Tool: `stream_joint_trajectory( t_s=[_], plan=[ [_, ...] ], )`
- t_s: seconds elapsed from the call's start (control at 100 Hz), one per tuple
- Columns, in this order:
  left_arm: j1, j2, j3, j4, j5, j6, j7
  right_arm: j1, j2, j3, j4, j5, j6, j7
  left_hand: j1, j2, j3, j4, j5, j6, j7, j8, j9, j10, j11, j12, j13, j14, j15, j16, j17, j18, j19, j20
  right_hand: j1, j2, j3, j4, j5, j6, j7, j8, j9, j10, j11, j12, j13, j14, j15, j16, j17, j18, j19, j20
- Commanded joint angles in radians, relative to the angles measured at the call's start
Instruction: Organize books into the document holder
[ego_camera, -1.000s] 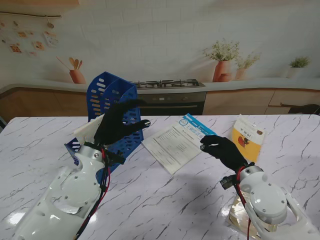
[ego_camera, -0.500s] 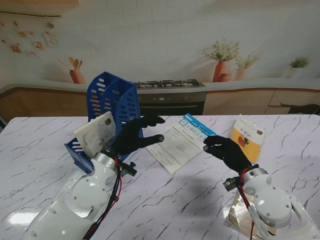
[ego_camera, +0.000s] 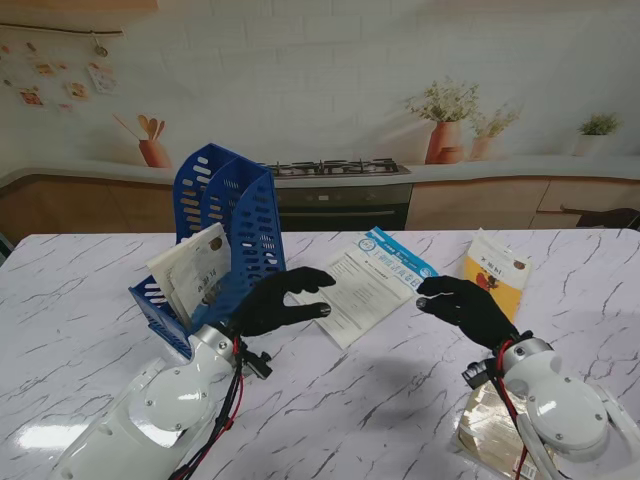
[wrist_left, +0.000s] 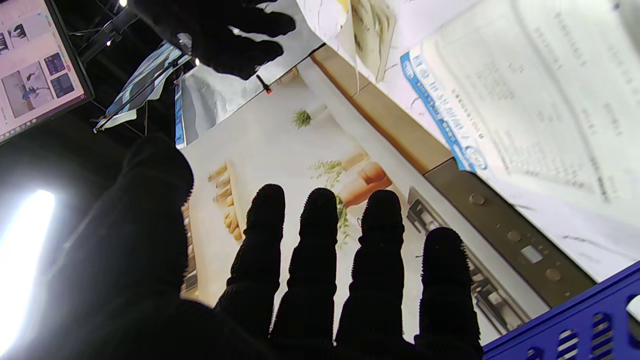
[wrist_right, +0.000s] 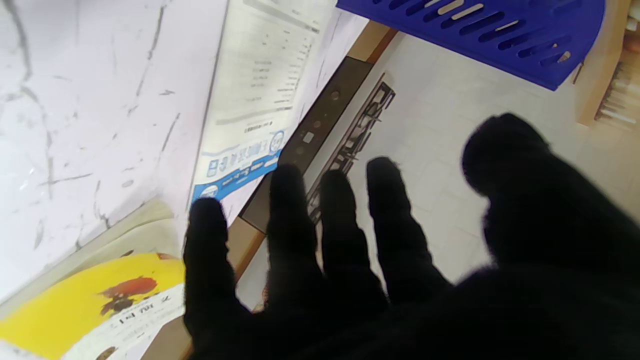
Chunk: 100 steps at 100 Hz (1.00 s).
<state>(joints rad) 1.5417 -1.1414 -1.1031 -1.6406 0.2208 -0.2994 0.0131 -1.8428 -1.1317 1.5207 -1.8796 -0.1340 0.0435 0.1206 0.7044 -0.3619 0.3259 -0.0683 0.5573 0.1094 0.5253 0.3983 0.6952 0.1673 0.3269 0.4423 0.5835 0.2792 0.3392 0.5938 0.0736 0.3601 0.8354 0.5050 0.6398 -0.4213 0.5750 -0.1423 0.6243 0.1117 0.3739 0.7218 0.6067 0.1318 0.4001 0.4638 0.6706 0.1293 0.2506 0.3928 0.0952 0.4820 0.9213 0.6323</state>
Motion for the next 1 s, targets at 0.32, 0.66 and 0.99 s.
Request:
stream_joint_trajectory(
  t_s=[0.32,0.66,0.99],
  plan=[
    [0.013,0.006,0.004,0.072,-0.025,-0.025,-0.038,-0.162,0.041,0.149,-0.128,-0.097,0.023,0.143,0.018,0.038,-0.029,0.024,-0.008,0.015,-0.003,0.005,-0.006,0.004,0.01,0.002,-0.004,0.01,0.024,-0.001,-0.027,0.012,0.02,0.005,-0.024,0.05,-0.033,0.043,0.025,0.017,-0.041,-0.027,0.016,-0.01,-0.078,-0.098,-0.026,-0.043,-0.082,-0.074,-0.012,-0.092,-0.05,-0.067],
    [-0.019,0.007,0.0,0.117,-0.077,-0.051,-0.072,-0.306,0.041,0.175,-0.211,-0.171,0.141,0.153,0.021,0.045,-0.034,0.024,-0.01,0.015,0.003,0.004,-0.009,0.005,0.015,0.002,-0.009,0.012,0.026,-0.003,-0.034,0.017,0.018,0.001,0.027,0.131,-0.131,0.057,0.012,0.1,-0.083,-0.065,-0.021,0.081,-0.098,-0.185,-0.065,0.018,-0.103,-0.121,-0.021,-0.13,0.014,-0.167],
    [-0.058,0.005,0.011,0.184,-0.129,-0.084,-0.101,-0.432,0.041,0.207,-0.25,-0.337,0.224,0.151,0.026,0.051,-0.037,0.024,-0.012,0.013,0.006,0.003,-0.009,0.007,0.016,0.002,-0.009,0.014,0.028,-0.002,-0.042,0.009,0.013,-0.002,0.065,0.194,-0.202,0.066,-0.009,0.161,-0.134,-0.096,-0.084,0.123,-0.112,-0.253,-0.117,0.022,-0.162,-0.217,-0.073,-0.32,0.054,-0.327]
  ],
)
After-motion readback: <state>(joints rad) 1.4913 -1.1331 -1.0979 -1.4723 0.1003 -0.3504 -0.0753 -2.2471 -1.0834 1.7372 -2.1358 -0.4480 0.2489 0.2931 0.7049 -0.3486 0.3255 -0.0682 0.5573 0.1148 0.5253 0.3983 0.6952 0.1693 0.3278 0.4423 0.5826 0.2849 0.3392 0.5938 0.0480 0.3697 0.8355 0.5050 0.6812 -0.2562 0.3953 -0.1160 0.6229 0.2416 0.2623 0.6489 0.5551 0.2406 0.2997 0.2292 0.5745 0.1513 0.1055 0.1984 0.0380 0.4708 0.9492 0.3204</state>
